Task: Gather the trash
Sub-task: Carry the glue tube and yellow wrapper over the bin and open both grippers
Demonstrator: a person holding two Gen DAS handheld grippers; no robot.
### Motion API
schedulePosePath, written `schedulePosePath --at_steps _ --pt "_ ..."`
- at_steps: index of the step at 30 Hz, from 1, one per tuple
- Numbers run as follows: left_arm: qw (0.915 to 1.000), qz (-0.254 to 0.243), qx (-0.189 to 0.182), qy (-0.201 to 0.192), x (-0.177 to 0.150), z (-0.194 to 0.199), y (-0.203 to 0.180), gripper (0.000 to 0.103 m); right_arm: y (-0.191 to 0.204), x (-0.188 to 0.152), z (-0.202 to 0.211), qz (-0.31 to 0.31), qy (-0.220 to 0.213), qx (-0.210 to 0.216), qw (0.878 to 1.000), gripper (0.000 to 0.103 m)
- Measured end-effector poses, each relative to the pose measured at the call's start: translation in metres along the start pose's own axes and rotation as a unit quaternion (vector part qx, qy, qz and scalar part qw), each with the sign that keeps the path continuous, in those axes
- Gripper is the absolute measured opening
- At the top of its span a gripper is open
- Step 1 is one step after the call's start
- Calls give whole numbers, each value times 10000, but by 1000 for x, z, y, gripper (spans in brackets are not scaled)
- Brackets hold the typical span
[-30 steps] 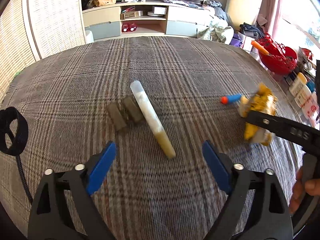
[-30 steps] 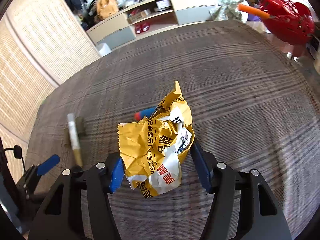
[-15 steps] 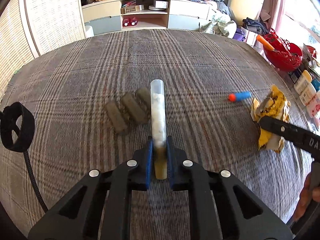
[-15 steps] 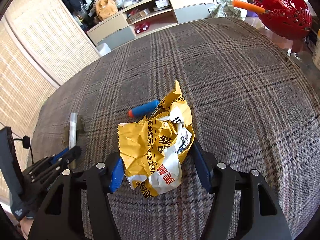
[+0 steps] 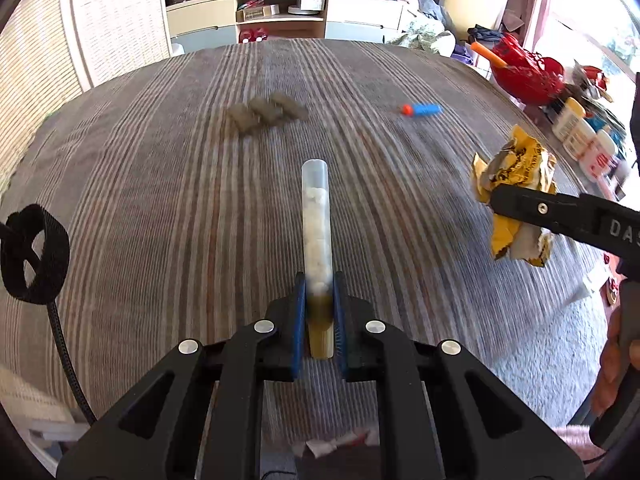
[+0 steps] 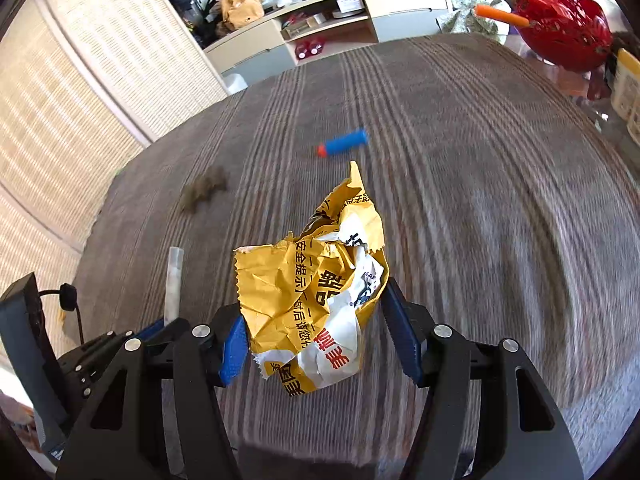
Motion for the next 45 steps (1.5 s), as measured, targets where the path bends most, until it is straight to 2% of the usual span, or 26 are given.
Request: schedulePosePath --at_steps 3,14,23,26,36,39,45 --pt "10000 26 -16 -33 -25 16 -5 12 3 -20 11 11 11 103 9999 62" --pt "9998 90 -175 -12 -96 58 -23 12 12 -93 51 482 -306 33 9984 62" --pt "9988 252 -354 219 -150 58 -33 12 5 -147 38 442 58 19 9990 62" --pt "9983 303 -348 364 -165 48 -33 12 2 -162 32 437 157 -153 9988 62" --pt "9959 381 -378 722 -194 16 -32 12 4 -175 11 593 512 -207 9967 63" --pt "9953 410 -397 778 -197 11 -30 12 4 -177 0 579 719 -172 9956 63" --pt "9944 483 -449 823 -196 6 -26 12 9 -177 -11 594 864 -120 9944 65"
Point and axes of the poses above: each gripper's, at about its wrist camera, not at the fingertips, and z roughly against the way its jaws point, y to its left, x to its top, the point moved 1 cm from there along -z, roughly the way its jaws point
